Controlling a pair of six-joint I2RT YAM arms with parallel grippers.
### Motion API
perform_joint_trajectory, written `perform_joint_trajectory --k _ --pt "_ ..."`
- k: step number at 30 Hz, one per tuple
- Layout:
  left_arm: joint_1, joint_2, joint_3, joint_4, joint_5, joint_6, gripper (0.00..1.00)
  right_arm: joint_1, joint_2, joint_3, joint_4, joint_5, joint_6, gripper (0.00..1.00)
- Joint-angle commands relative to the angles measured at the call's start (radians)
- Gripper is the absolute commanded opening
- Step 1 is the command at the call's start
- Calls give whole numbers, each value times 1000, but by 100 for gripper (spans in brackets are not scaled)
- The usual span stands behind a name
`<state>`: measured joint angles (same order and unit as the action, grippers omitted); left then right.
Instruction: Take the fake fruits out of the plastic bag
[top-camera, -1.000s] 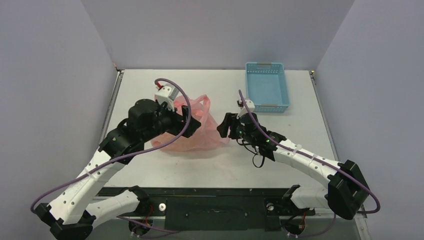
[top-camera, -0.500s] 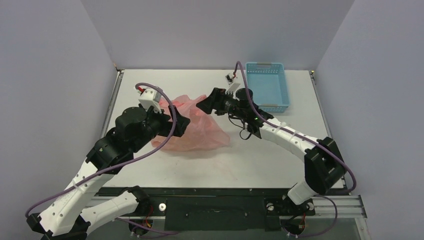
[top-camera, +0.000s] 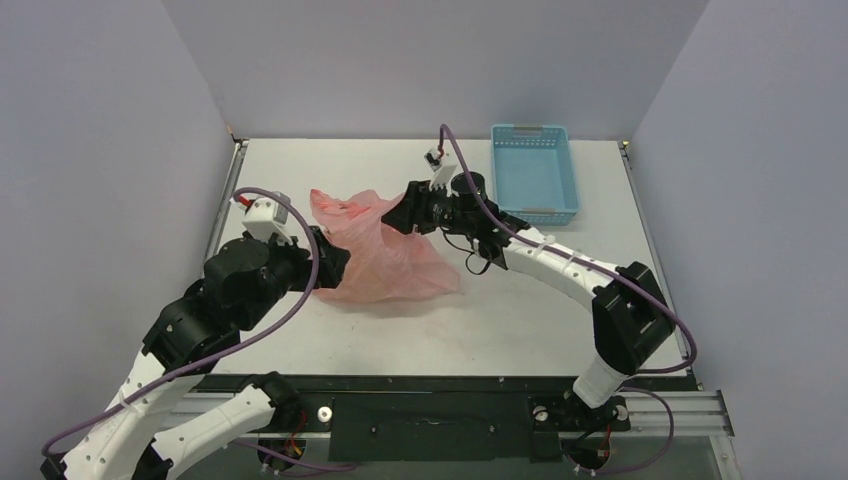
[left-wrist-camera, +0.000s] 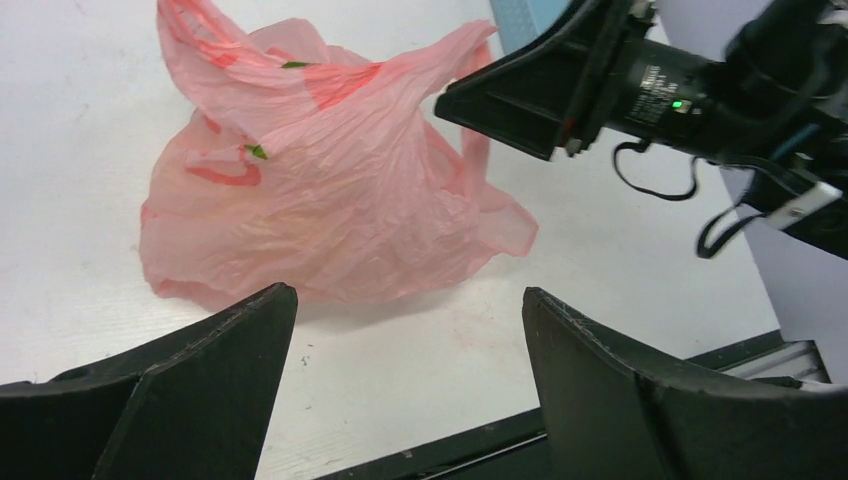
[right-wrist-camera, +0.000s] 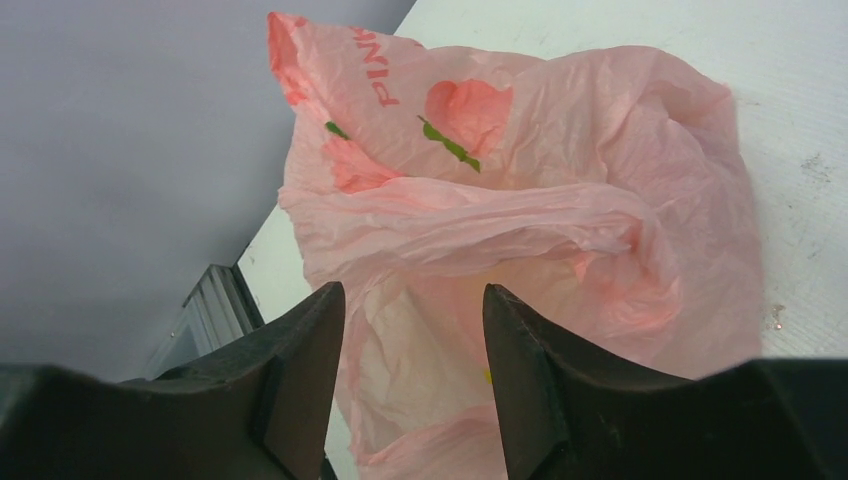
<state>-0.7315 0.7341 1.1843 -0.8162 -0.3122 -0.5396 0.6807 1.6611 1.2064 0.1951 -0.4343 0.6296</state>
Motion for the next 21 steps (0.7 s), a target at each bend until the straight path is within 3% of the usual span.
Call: perform_joint_trajectory --k 1,8,16,18,20,21 --pt "-3 21 11 -37 -84 -6 82 2 -118 5 -50 67 -65 54" --pt "-4 33 -5 -6 -36 1 82 -57 -204 -142 6 107 -90 69" --pt "-4 28 3 2 -1 3 85 -93 -85 -36 15 78 -28 70" --pt "-3 15 4 -6 -1 -2 85 -93 -35 1 37 31 -9 68" --pt "-4 4 8 -15 -7 -6 85 -86 7 30 79 -45 23 59" --pt "-3 -1 12 -22 -10 -7 85 -82 27 36 112 -87 45 48"
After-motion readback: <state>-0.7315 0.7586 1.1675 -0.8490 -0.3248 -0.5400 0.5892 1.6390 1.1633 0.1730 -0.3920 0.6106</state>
